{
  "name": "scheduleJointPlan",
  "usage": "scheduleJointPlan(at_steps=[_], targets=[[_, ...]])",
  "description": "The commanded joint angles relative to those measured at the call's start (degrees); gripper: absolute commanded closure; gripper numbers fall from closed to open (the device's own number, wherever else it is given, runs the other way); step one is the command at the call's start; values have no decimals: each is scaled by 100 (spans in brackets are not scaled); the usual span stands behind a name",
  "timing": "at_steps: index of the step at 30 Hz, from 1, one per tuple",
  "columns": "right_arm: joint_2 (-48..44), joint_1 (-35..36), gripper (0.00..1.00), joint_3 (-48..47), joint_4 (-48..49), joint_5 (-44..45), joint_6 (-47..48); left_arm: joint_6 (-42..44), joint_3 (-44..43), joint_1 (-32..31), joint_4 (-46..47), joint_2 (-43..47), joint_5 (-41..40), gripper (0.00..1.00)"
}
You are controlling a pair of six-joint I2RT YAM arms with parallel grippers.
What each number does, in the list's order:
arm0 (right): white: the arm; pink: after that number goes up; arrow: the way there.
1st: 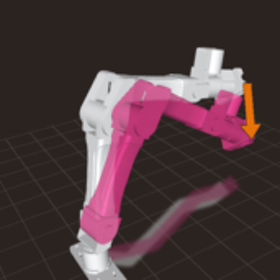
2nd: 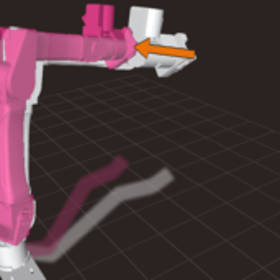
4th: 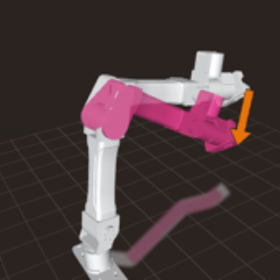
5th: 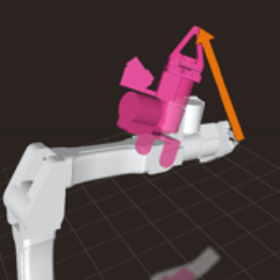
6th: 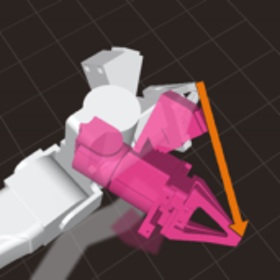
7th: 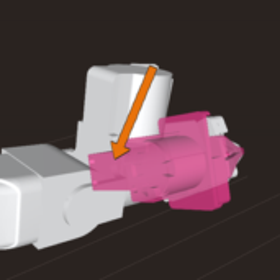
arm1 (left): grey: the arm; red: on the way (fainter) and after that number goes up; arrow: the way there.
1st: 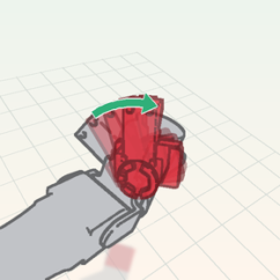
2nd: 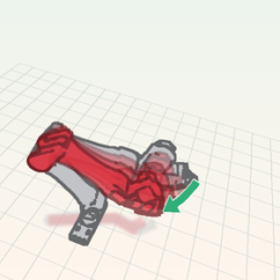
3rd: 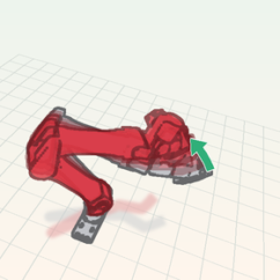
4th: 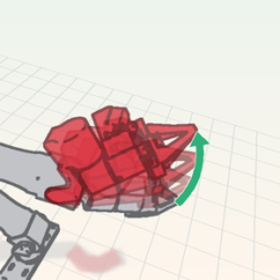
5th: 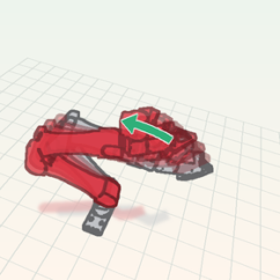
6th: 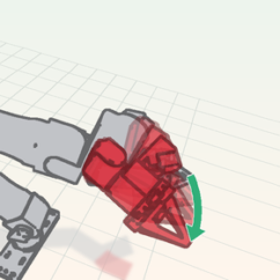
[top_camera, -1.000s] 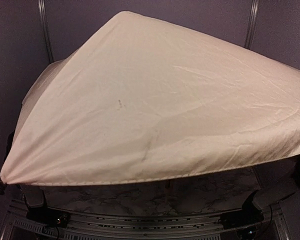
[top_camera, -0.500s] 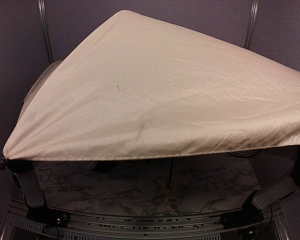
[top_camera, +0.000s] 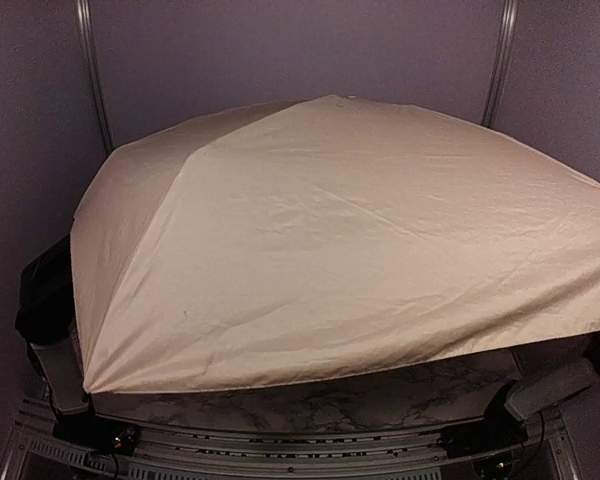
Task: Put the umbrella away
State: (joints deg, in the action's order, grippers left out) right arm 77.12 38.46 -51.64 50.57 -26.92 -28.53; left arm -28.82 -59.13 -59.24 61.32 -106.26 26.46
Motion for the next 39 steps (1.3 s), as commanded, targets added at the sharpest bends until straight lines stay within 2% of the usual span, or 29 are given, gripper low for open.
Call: scheduleJointPlan(at_steps=[1,4,6,9,14,21,26,29,31,35,39], targets=[[-228,216,100,-375,-778,1561,1192,194,-233,-132,-367,215,-170,46],[-256,447,100,-519,-1059,2365,1433,413,-279,-134,-876,237,-482,37],[-236,528,100,-592,-1110,2633,1463,543,-323,-132,-1150,237,-652,37],[-204,640,100,-679,-1184,2971,1543,647,-352,-142,-1380,237,-848,43],[-129,797,100,-784,-1170,3225,1590,680,-393,-149,-1592,129,-1037,56],[-89,848,100,-819,-1213,3364,1631,630,-402,-150,-1625,109,-1108,98],[-179,843,99,-795,-1328,3393,1747,611,-337,-149,-1500,233,-828,100],[-305,778,69,-667,-1299,2859,1876,488,-133,-127,-903,355,-369,100],[-388,638,58,-585,-1303,2327,1894,368,6,-117,-453,421,-48,100],[-427,193,47,-411,-1122,976,1506,256,111,-115,74,450,542,100],[-393,-245,45,-142,-459,-103,841,36,305,-114,908,441,928,100]])
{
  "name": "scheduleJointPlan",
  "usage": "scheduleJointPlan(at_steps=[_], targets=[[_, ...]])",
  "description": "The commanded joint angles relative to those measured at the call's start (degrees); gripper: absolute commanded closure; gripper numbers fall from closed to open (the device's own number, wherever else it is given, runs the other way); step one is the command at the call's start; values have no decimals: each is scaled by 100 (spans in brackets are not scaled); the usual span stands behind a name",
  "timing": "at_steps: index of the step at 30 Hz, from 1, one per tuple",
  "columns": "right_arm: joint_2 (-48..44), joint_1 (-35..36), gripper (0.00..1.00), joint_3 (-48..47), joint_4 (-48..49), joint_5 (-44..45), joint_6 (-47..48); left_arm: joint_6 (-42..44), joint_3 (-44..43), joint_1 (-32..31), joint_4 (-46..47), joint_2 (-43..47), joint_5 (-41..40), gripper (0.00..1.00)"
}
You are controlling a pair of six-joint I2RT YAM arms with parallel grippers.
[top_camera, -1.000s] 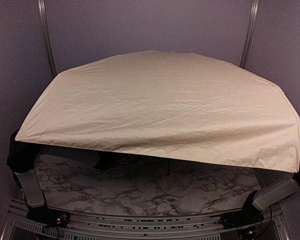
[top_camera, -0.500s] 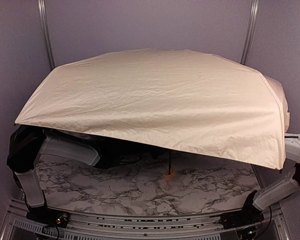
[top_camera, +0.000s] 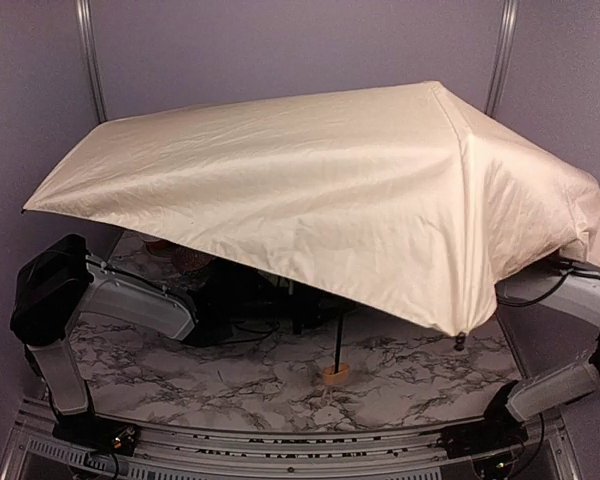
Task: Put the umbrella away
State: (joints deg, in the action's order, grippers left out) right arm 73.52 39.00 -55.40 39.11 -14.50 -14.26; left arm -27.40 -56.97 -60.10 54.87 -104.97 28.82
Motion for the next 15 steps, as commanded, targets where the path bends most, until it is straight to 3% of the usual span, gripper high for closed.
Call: scheduleJointPlan(at_steps=[1,9,15], targets=[[-12,-331,45,297,852,-1552,-660,-167,105,-31,1691,292,771,100],[198,-340,43,385,1692,-3003,-1045,-619,-40,-33,2217,13,1156,100],[376,-341,42,259,1955,-3384,-1312,-754,-104,-37,2302,-85,1253,100]])
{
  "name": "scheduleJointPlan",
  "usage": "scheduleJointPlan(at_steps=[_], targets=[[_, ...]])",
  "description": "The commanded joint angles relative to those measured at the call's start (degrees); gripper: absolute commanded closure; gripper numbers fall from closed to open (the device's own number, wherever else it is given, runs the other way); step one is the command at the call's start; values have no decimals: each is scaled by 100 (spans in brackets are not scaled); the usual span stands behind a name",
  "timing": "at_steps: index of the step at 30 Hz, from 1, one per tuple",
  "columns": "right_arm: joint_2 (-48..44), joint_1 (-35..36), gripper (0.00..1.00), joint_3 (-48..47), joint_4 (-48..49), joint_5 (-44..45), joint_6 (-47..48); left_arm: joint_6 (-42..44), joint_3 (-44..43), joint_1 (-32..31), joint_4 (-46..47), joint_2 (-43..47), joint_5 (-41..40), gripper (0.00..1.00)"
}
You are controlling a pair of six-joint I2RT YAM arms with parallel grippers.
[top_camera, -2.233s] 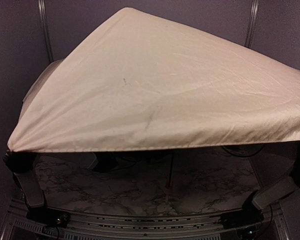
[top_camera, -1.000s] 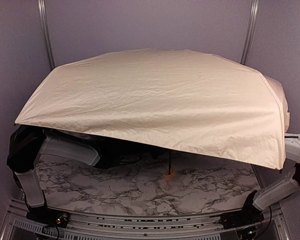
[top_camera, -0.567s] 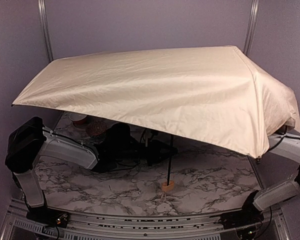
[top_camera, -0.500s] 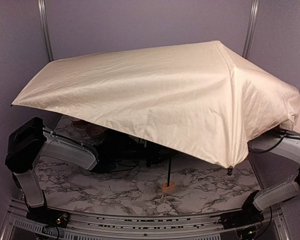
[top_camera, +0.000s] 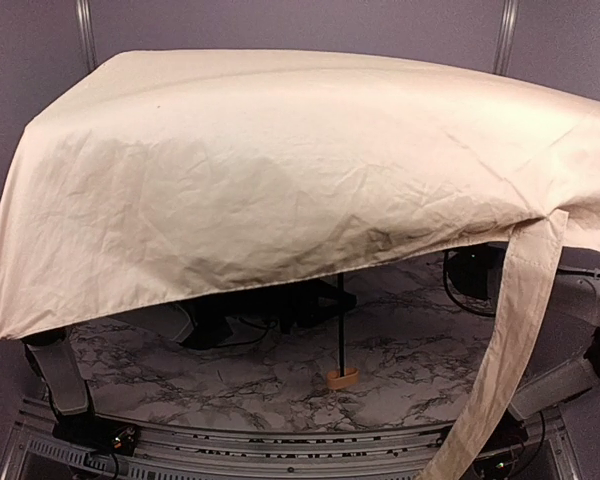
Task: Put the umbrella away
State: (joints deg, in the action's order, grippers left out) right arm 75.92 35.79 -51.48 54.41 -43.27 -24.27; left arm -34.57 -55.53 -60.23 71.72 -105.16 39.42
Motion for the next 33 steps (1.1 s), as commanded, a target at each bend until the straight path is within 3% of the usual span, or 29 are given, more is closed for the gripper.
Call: scheduleJointPlan(at_steps=[1,6,11,17,21,29,33], targets=[[183,-18,42,-160,489,-574,-383,-52,-268,-16,603,-92,196,100],[292,-17,39,-234,820,-809,-631,-74,-309,-16,565,-148,219,100],[473,-20,26,-649,781,-621,-813,-56,-353,-17,478,-221,254,100],[998,-15,29,-1083,1508,-456,-1436,163,-447,-26,121,-263,173,100],[1402,-2,45,-1387,1953,-641,-1978,227,-448,-24,69,-246,229,100],[1058,80,99,-1116,1320,-216,-1470,335,-336,-19,-266,-111,-21,100],[688,193,100,-1027,348,444,-763,599,-438,-17,-989,-71,-538,73]])
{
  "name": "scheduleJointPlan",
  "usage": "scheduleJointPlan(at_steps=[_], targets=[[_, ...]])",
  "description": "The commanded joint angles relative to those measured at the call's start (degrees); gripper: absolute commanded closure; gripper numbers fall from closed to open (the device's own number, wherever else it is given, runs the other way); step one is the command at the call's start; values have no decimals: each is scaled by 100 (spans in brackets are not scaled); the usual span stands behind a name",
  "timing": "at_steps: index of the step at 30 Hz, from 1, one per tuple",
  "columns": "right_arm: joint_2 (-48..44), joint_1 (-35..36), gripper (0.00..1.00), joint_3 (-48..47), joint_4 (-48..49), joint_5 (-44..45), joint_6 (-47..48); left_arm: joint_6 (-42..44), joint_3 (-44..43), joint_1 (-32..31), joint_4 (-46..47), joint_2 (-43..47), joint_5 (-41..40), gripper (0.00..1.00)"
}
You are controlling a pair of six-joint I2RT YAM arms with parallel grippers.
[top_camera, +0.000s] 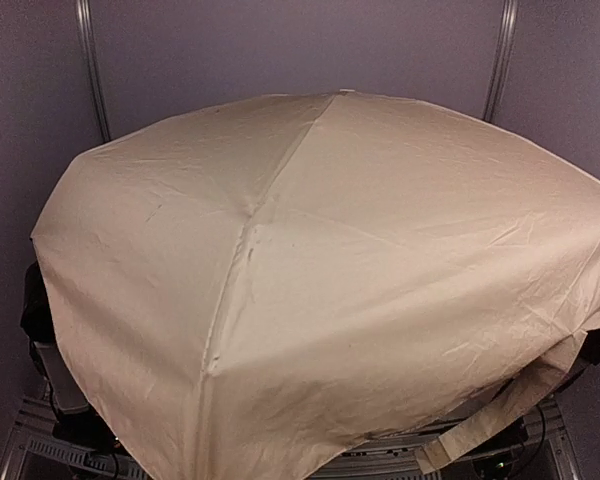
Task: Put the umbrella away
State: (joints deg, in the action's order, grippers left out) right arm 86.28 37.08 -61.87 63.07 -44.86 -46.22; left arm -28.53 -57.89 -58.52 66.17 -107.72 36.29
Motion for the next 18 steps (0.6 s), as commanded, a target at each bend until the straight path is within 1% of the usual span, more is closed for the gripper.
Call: scheduleJointPlan(at_steps=[1,2,3,4,6,9,12,14,16,18], targets=[[-454,108,100,13,-813,983,1629,43,-209,-186,-573,200,-377,66],[-567,166,100,11,-1138,1321,1812,106,-214,-186,-716,219,-548,57],[-678,238,100,13,-1439,1760,1967,174,-228,-187,-862,240,-739,52],[-819,363,100,12,-1717,2254,2146,272,-265,-186,-1053,257,-942,49],[-995,602,100,-10,-2196,3267,2481,481,-334,-207,-1466,290,-1389,46],[-1069,782,100,-72,-2590,4523,2621,765,-442,-272,-2045,325,-2112,44],[-1038,898,100,-198,-2790,5164,2773,930,-493,-326,-2426,390,-2815,46],[-966,1051,100,-323,-2898,5567,3044,1094,-539,-384,-2737,437,-3285,50],[-873,1319,100,-468,-3114,5942,3351,1226,-596,-450,-2991,473,-3753,56],[-775,1438,100,-618,-3269,6222,3545,1337,-662,-511,-3177,480,-4076,65]])
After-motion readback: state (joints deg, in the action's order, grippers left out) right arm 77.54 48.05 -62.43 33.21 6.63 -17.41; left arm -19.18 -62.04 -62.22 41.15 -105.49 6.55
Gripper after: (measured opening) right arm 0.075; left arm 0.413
